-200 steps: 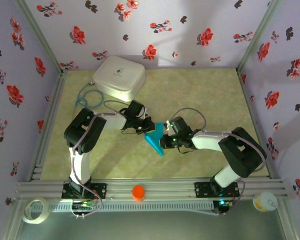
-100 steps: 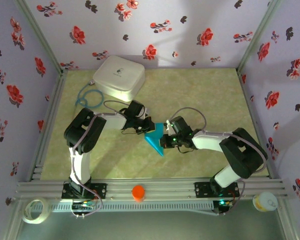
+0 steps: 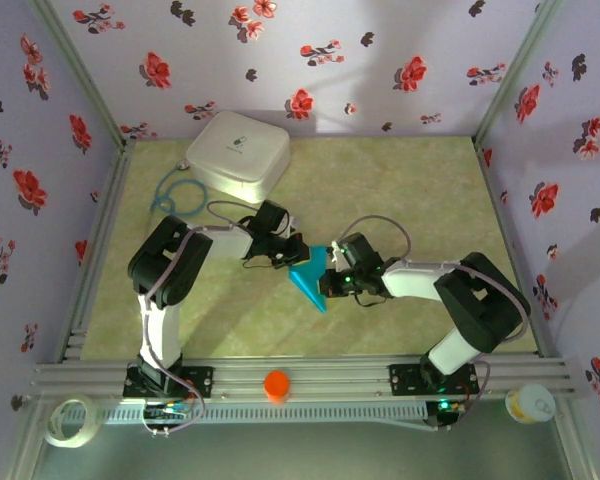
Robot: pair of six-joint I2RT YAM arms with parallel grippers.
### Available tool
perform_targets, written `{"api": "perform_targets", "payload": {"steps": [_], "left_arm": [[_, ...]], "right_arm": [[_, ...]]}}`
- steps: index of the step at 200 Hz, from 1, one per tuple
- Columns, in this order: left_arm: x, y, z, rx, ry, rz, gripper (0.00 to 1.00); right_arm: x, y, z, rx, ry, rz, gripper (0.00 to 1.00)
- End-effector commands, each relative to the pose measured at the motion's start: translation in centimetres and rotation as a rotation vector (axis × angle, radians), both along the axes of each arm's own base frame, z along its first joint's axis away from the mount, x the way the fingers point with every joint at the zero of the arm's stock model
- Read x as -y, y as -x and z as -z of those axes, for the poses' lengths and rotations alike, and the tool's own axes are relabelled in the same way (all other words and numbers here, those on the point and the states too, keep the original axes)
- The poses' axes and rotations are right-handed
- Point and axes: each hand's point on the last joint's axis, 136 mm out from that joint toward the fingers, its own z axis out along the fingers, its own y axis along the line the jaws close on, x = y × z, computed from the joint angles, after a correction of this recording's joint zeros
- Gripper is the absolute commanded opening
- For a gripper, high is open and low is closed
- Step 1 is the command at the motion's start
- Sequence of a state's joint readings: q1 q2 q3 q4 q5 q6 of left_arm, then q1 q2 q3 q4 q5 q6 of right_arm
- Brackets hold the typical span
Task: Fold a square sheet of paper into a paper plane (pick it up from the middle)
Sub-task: Third fold the triangle at the center of the table.
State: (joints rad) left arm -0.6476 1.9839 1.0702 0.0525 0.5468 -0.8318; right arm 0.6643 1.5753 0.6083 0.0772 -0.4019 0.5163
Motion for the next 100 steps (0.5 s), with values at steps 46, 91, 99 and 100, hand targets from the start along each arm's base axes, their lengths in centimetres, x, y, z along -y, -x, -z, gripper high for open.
{"api": "perform_targets", "payload": {"steps": [46,91,99,100], "left_arm": [[-0.7,-0.3,-1.3,0.006,-0.042,0.026,0.17],[-2.1,-1.1,-5.6,0.117,-0.082,-0.021,0.35],[-2.3,-0.8,-5.9,0.120,-0.078,-0.024,0.35],[-2.3,-0.7,-6.0,0.120,-0.076,-0.024,0.35]], "right_arm": [[0.3,-0.3,0.9,-0.017,0.029,0.015,0.00],[0.3,-0.5,0.9,-0.014,0.032,0.020,0.00],[0.4,-0.5,0.9,-0.013,0.033,0.022,0.00],[0.4,-0.5,0.9,-0.013,0.033,0.022,0.00]]}}
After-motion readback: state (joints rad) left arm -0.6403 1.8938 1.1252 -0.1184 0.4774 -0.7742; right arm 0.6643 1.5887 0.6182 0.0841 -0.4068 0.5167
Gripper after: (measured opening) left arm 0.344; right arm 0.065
